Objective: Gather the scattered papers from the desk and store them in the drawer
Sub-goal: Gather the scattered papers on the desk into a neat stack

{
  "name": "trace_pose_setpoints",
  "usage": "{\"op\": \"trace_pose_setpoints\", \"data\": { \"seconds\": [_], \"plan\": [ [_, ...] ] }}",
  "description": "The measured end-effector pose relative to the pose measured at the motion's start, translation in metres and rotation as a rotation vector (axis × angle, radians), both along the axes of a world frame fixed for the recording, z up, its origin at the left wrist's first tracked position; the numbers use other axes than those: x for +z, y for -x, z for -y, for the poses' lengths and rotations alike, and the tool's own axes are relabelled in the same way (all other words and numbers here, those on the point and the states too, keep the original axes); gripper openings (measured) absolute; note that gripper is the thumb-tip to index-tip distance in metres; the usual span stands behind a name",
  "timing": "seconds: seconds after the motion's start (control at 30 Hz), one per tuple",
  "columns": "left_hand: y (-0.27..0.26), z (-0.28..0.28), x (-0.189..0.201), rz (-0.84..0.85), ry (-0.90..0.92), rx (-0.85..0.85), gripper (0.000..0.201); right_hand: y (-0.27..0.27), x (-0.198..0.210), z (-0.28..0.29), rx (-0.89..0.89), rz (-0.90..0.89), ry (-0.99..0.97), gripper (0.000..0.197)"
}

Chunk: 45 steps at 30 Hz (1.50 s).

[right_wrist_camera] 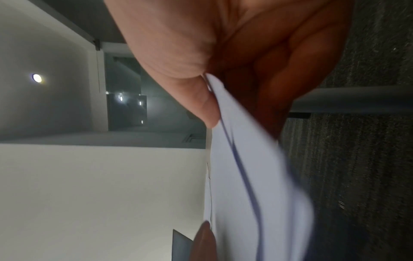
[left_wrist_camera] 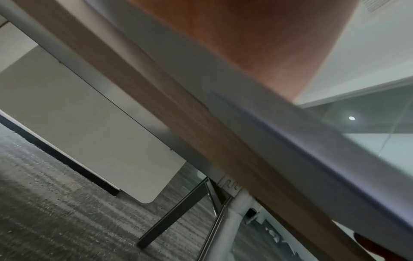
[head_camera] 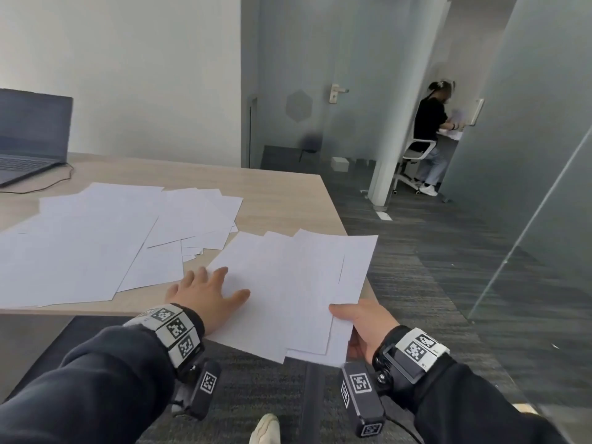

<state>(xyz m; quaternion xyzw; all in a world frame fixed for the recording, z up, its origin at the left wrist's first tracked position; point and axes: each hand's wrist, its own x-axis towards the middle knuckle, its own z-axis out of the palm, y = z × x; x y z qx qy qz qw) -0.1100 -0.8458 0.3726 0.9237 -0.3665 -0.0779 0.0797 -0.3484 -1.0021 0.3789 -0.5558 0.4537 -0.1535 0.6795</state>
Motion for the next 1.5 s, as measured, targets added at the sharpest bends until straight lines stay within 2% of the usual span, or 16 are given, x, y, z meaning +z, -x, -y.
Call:
{"op": "trace_pose_setpoints", "data": {
  "seconds": [0.17, 0.4, 0.5, 0.7, 0.77, 0.83, 0.87, 1.0, 1.07, 1.23, 1.37, 1.5],
  "plan": [
    [0.016, 0.002, 0.000, -0.030, 0.021, -0.089, 0.088, -0.008, -0.005, -0.010, 0.102, -0.098, -0.055, 0.028],
    [0.032, 0.005, 0.006, -0.096, 0.097, -0.213, 0.084, -0.013, -0.007, -0.016, 0.076, -0.060, -0.043, 0.017],
    [0.027, 0.003, 0.012, -0.152, 0.150, -0.176, 0.079, -0.012, -0.005, -0.012, 0.079, 0.006, 0.066, 0.018],
    [0.006, 0.013, 0.026, -0.433, 0.482, 0.017, 0.076, -0.015, 0.021, 0.001, 0.193, -0.030, 0.580, 0.021],
    [-0.006, 0.021, 0.033, -0.559, 0.577, 0.068, 0.083, -0.016, 0.029, 0.007, 0.229, -0.001, 0.643, 0.019],
    [-0.017, 0.028, 0.038, -0.668, 0.679, 0.088, 0.098, -0.019, 0.035, 0.014, 0.267, 0.046, 0.663, 0.017],
    [-0.022, 0.030, 0.041, -0.705, 0.729, 0.089, 0.097, -0.022, 0.037, 0.017, 0.279, 0.052, 0.664, 0.017],
    [-0.028, 0.041, 0.054, -0.839, 0.968, 0.054, 0.044, -0.033, 0.043, 0.028, 0.242, 0.085, 0.695, 0.015],
    [-0.025, 0.044, 0.064, -0.860, 1.088, 0.029, 0.026, -0.037, 0.049, 0.033, 0.194, 0.124, 0.732, 0.019],
    [-0.014, 0.047, 0.082, -0.814, 1.251, -0.097, 0.021, -0.052, 0.059, 0.050, 0.018, 0.264, 0.672, 0.022],
    [-0.010, 0.047, 0.073, -0.795, 1.227, -0.101, 0.023, -0.057, 0.047, 0.051, -0.016, 0.325, 0.543, 0.022],
    [-0.005, 0.045, 0.058, -0.772, 1.185, -0.084, 0.020, -0.057, 0.031, 0.043, -0.017, 0.332, 0.517, 0.019]
  ]
}}
